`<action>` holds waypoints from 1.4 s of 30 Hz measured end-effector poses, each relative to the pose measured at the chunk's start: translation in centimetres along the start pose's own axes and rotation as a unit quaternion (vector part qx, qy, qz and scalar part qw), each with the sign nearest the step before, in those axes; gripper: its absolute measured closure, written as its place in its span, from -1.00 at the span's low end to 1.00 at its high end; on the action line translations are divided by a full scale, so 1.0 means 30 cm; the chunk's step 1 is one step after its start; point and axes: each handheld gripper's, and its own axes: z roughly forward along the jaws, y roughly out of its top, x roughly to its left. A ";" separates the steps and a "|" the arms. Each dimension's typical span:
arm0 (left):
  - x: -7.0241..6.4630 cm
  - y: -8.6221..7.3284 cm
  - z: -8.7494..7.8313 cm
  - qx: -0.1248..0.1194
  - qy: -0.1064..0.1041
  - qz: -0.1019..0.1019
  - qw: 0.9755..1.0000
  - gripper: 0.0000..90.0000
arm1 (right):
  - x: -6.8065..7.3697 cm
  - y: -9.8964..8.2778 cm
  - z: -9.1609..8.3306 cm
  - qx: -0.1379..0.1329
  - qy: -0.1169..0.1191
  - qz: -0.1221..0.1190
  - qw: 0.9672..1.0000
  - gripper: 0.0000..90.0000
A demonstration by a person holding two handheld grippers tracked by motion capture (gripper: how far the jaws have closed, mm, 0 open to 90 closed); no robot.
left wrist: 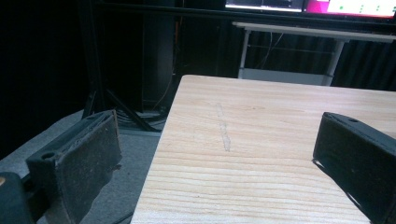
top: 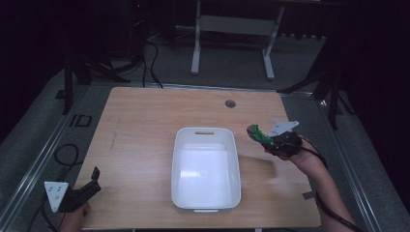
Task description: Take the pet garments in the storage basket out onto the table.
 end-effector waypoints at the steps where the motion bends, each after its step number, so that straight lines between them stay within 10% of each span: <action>1: 0.000 0.000 0.000 0.000 0.000 0.000 1.000 -0.97 | 0.000 0.000 0.000 0.000 0.000 0.000 1.000 0.52; 24: -0.003 -0.001 -0.002 -0.002 -0.001 0.004 1.000 -0.97 | 0.032 -0.096 0.277 0.062 0.015 0.017 0.998 0.48; 35: -0.003 -0.001 -0.002 -0.002 -0.001 0.003 1.000 -0.97 | 0.048 -0.067 0.220 0.044 0.038 0.020 0.998 -0.04; 42: -0.003 -0.001 -0.002 -0.001 -0.001 0.003 1.000 -0.97 | 0.059 -0.078 0.119 -0.013 0.035 0.052 0.998 -0.23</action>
